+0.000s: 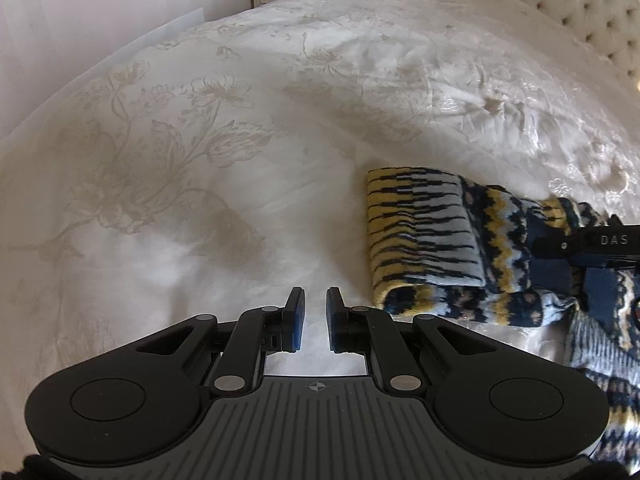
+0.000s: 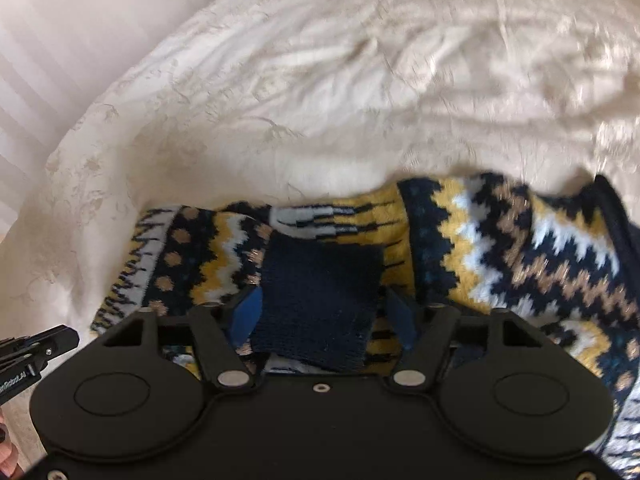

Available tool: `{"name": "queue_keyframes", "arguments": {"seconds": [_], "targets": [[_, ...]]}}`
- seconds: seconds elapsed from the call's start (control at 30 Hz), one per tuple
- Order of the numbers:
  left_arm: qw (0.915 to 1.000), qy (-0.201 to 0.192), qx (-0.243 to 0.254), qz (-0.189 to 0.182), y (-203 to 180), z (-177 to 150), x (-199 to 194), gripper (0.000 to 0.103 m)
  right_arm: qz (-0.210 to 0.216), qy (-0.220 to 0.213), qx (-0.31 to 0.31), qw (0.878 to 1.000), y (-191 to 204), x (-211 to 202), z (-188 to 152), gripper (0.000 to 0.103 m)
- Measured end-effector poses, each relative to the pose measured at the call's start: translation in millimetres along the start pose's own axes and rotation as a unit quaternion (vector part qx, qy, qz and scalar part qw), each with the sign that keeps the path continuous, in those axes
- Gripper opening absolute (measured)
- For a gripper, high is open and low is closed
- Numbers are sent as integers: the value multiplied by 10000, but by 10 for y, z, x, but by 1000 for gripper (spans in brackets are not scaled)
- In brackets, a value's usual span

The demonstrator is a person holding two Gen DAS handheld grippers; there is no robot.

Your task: Fold small clothes

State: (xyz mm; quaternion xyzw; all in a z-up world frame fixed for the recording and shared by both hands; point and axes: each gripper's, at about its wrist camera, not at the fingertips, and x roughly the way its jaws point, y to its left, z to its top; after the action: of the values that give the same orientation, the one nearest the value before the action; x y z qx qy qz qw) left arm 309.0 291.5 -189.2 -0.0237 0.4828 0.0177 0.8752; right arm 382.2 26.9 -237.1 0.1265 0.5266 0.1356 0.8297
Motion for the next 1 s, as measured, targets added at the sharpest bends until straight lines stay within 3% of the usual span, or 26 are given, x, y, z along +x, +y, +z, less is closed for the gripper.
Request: {"name": "queue_keyframes", "arguments": {"seconds": [0.1, 0.17, 0.23, 0.37, 0.53, 0.73, 1.0], "targets": [[10000, -81, -26, -11, 10, 19, 9, 11, 79, 13, 358, 9993, -81, 42, 1, 66], [9999, -90, -82, -19, 14, 35, 8, 11, 164, 48, 487, 9987, -109, 45, 7, 55], [9999, -105, -118, 7, 15, 49, 3, 11, 164, 110, 495, 9986, -107, 32, 23, 17], [9998, -141, -123, -7, 1, 57, -54, 11, 366, -16, 630, 9973, -61, -189, 69, 17], [9997, -232, -54, -74, -68, 70, -163, 11, 365, -457, 204, 9981, 130, -802, 160, 17], [9986, -414, 167, -271, -310, 69, -367, 11, -129, -932, 54, 9955, -19, -1572, 210, 17], [9951, -531, 616, -560, -820, -63, -642, 11, -1016, -1422, 553, 9831, -785, -2495, 96, 17]]}}
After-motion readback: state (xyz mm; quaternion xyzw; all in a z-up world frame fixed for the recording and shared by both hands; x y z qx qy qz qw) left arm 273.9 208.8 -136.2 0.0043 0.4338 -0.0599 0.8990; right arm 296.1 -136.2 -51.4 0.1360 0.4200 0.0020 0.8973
